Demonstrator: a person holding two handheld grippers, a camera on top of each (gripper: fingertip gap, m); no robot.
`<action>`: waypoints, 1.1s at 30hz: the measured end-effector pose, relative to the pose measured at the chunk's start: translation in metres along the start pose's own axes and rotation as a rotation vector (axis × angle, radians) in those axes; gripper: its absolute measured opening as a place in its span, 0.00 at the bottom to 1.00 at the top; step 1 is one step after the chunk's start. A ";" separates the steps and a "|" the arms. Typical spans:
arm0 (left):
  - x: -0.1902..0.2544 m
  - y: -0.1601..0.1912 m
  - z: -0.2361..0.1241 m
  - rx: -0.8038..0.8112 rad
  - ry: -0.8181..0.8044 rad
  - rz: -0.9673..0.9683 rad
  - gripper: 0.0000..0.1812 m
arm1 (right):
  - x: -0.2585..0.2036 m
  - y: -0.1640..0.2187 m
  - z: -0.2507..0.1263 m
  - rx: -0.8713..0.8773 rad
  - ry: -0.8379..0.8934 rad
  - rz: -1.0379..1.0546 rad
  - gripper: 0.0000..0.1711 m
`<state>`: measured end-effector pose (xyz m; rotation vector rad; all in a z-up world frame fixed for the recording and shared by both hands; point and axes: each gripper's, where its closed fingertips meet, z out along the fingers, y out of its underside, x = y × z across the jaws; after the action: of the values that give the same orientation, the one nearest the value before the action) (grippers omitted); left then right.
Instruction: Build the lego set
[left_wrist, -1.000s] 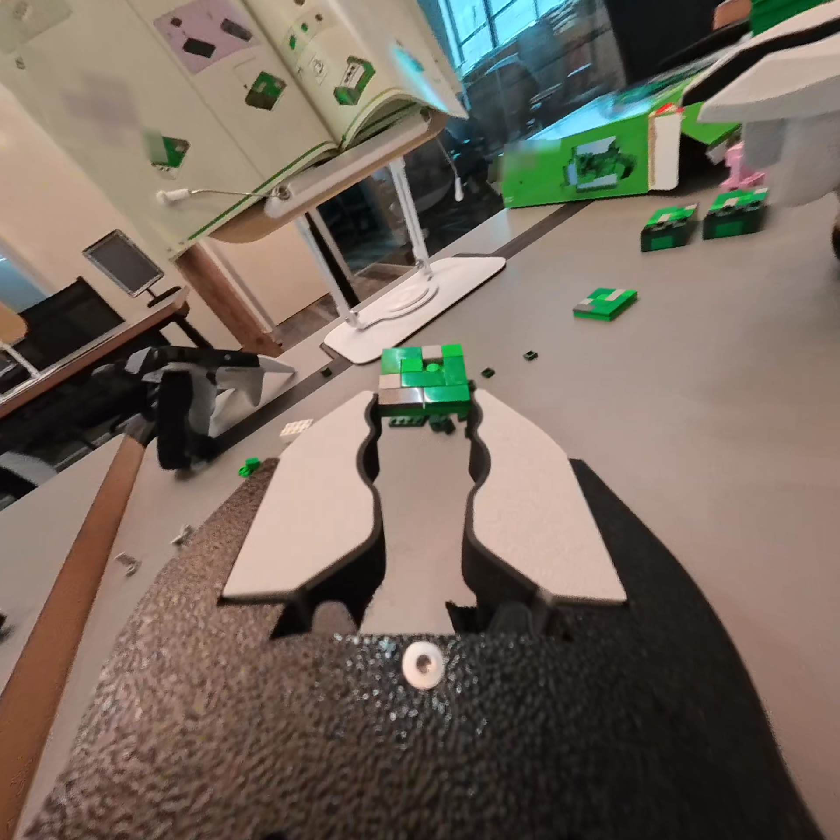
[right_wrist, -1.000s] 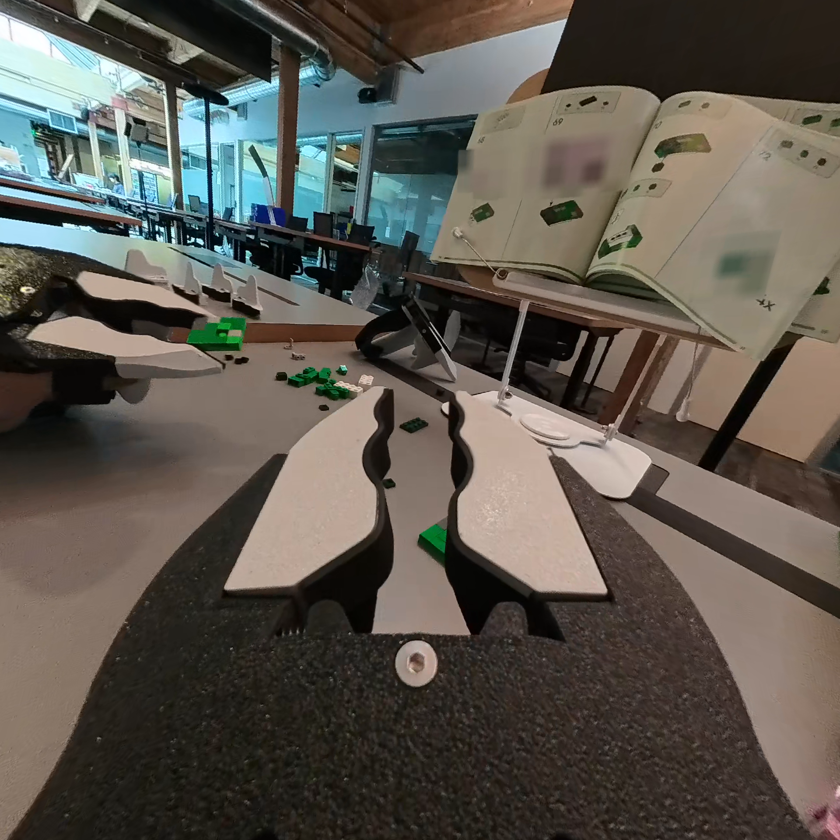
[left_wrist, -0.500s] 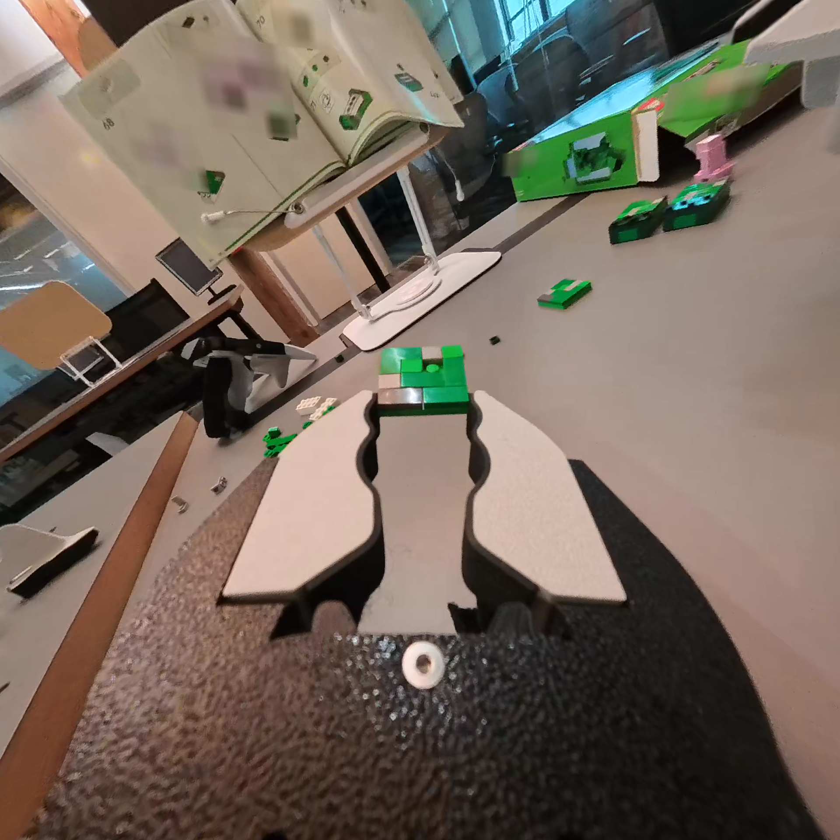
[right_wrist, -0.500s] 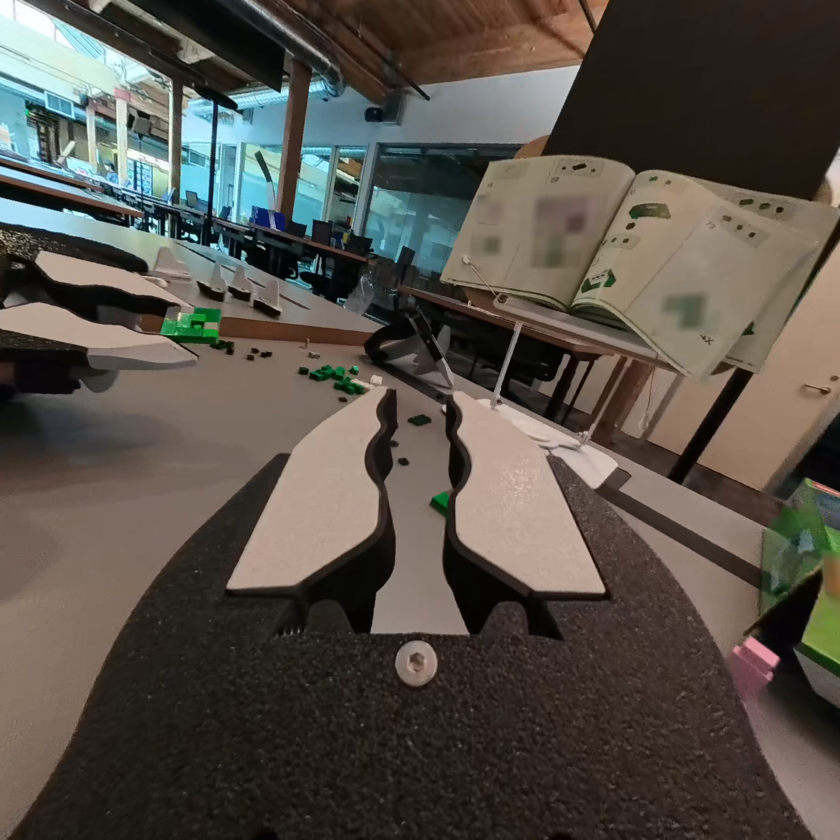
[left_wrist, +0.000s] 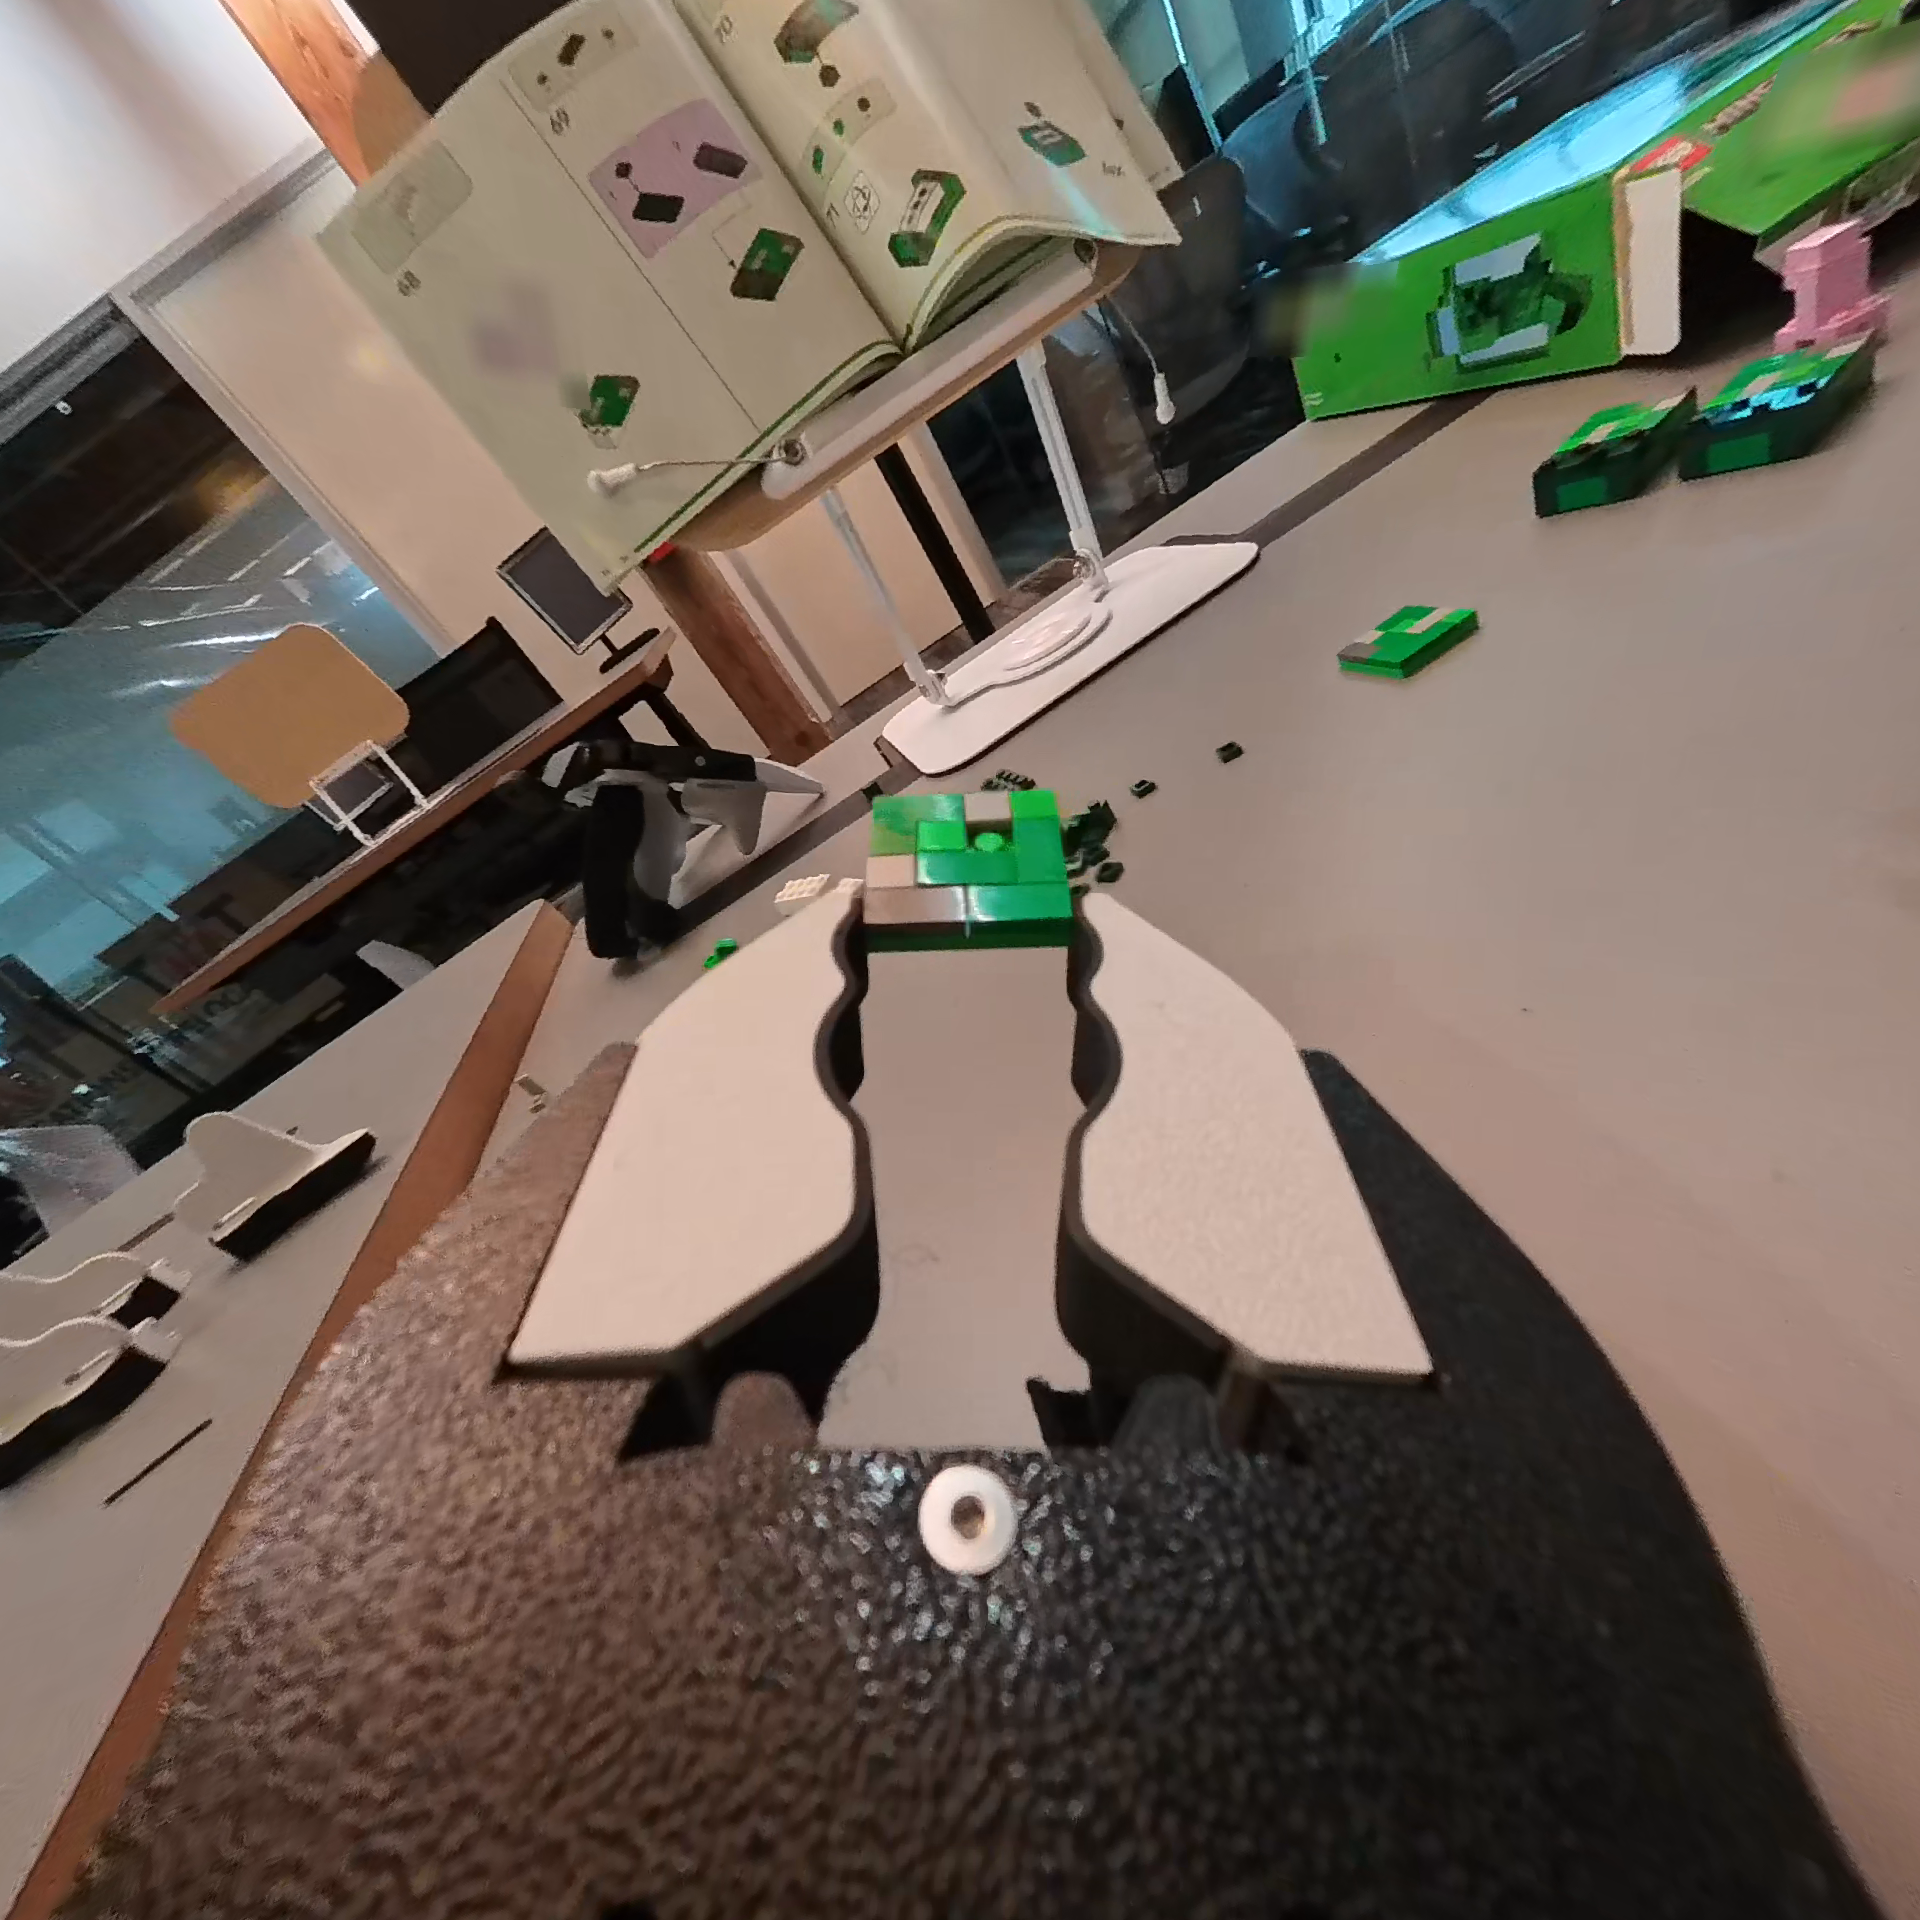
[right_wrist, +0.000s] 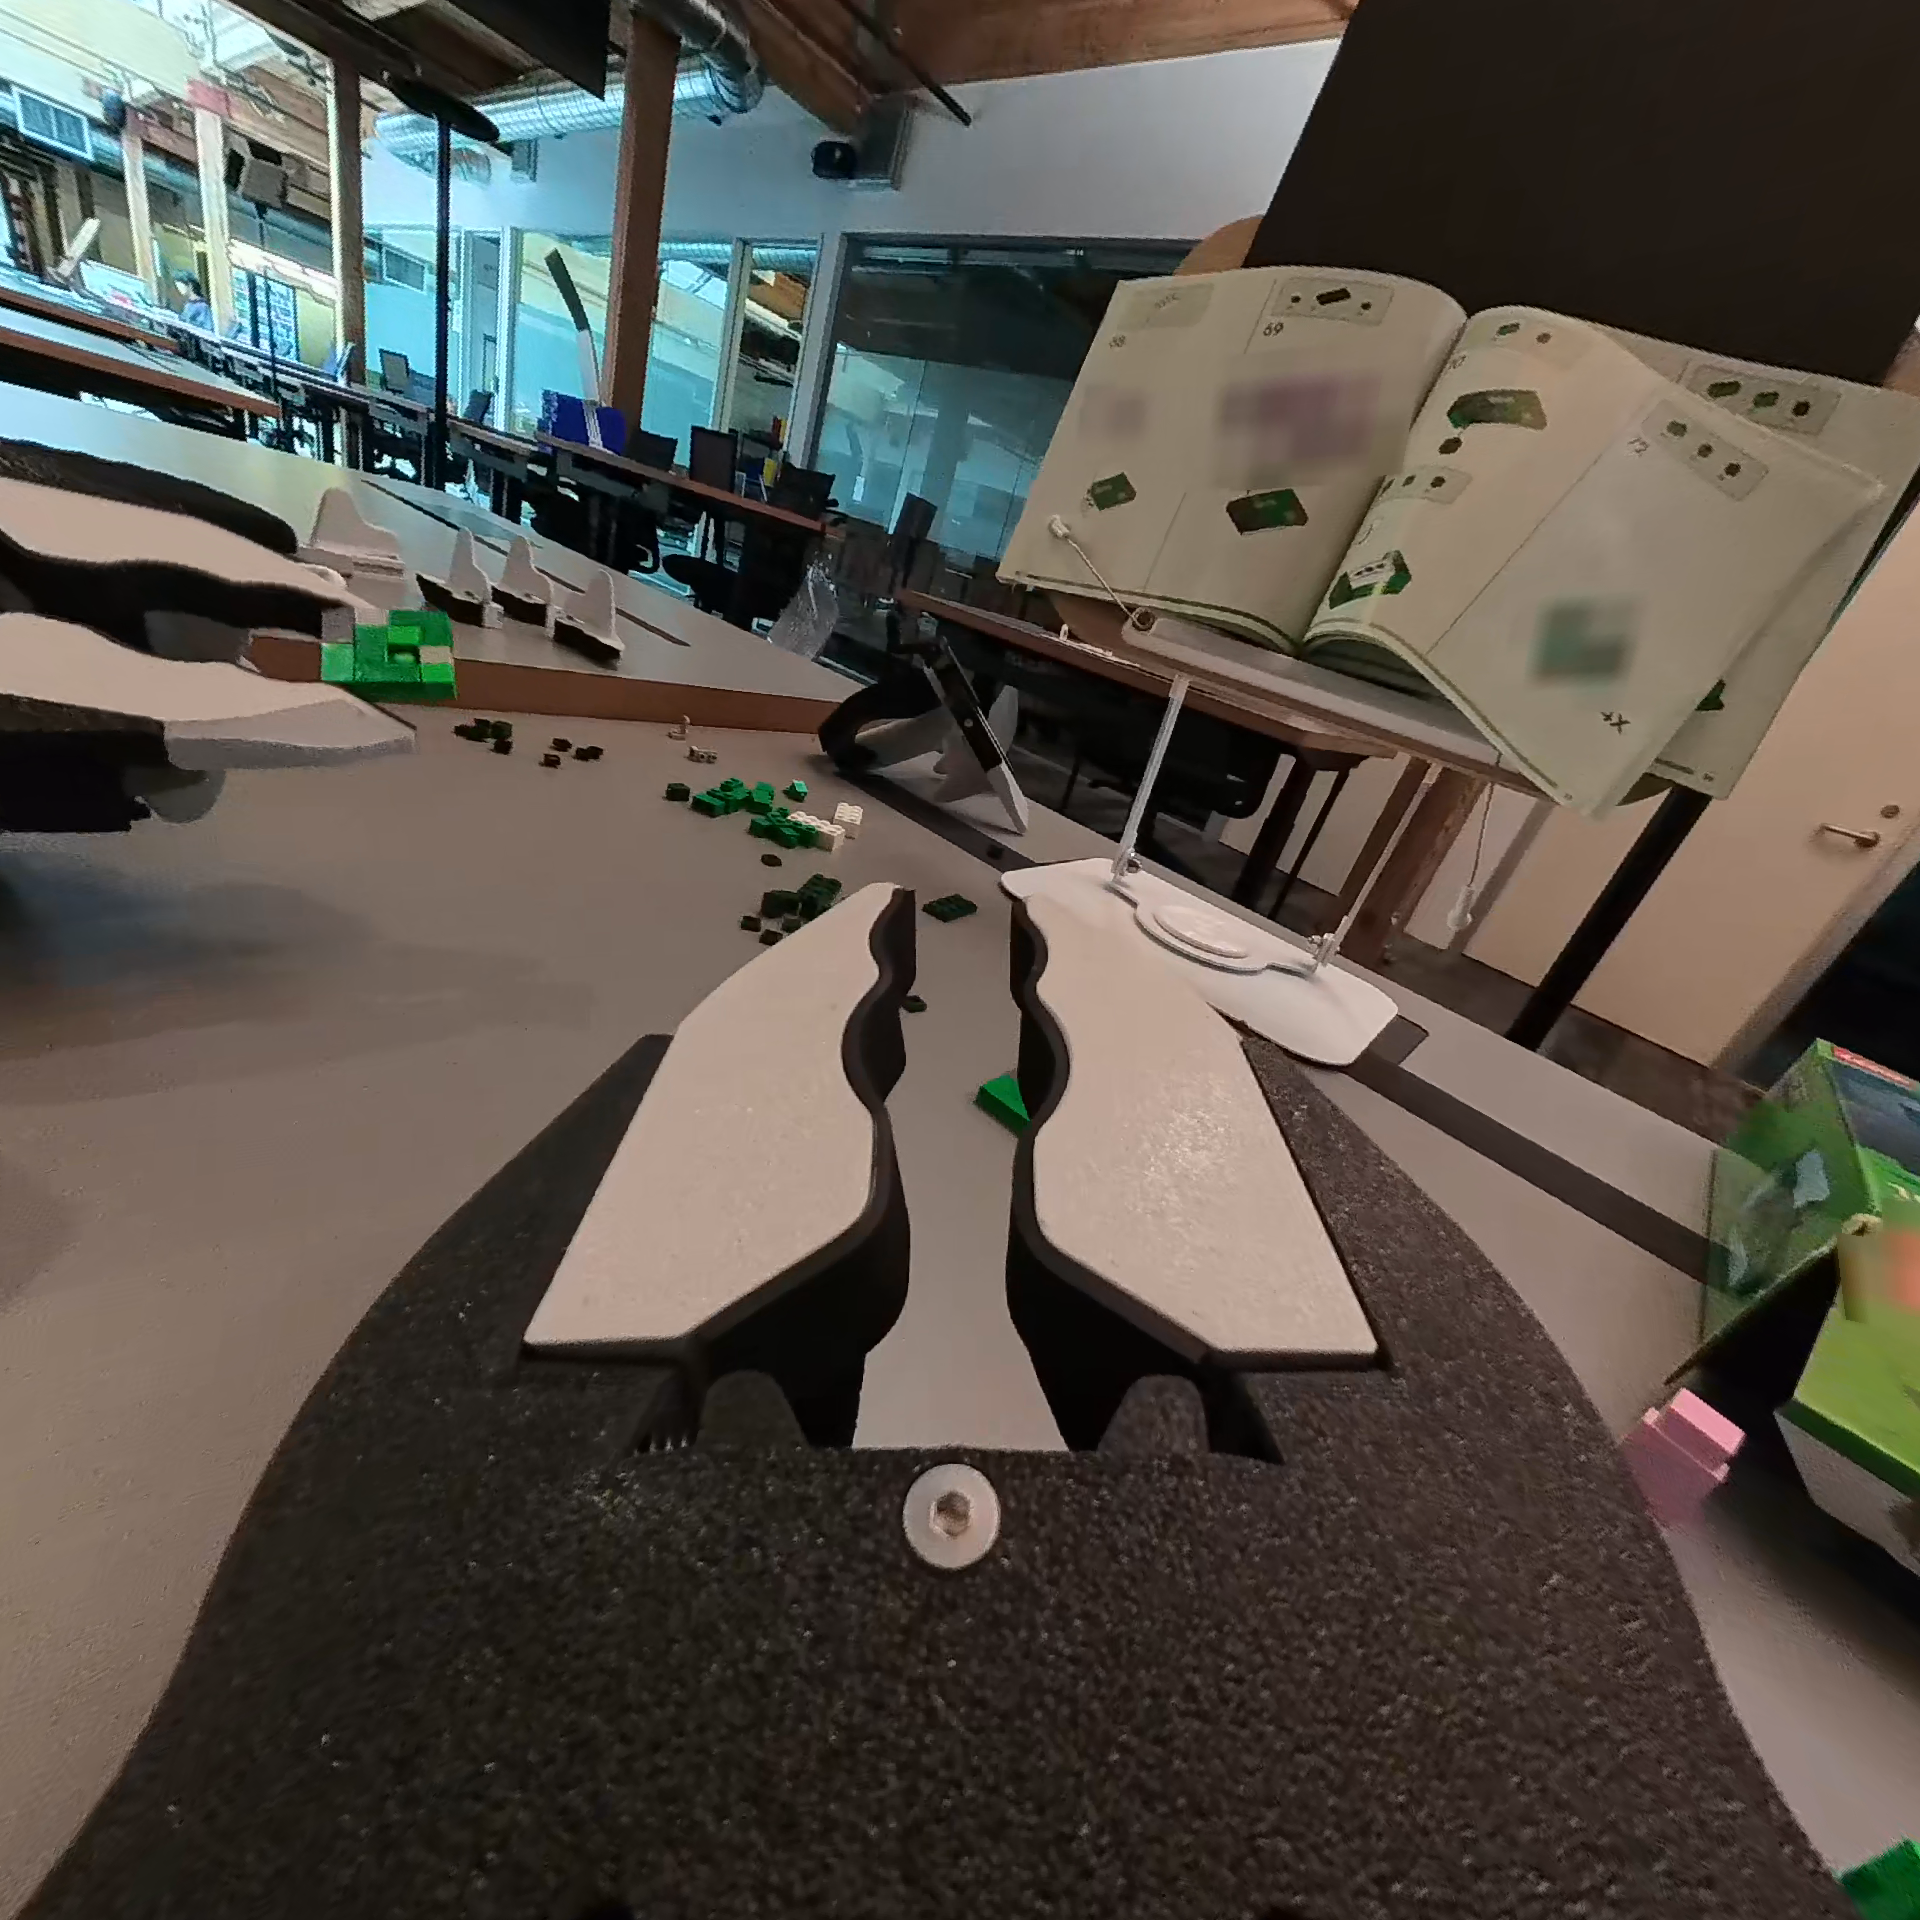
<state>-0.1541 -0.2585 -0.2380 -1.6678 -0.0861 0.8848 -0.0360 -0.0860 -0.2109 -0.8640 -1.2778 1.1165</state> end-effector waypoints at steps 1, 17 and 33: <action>-0.002 -0.001 -0.002 0.001 -0.021 0.007 0.20 | -0.001 -0.001 -0.001 0.001 -0.003 0.000 0.10; 0.017 0.013 -0.019 -0.161 -0.056 0.205 0.20 | -0.007 -0.008 -0.056 -0.039 0.087 0.067 0.06; 0.010 0.016 -0.055 -0.188 -0.002 0.126 0.20 | -0.004 -0.009 -0.080 -0.057 0.152 0.059 0.06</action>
<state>-0.1209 -0.3035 -0.2548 -1.8640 -0.0680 0.9973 0.0441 -0.0851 -0.2140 -1.0152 -1.1689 1.0441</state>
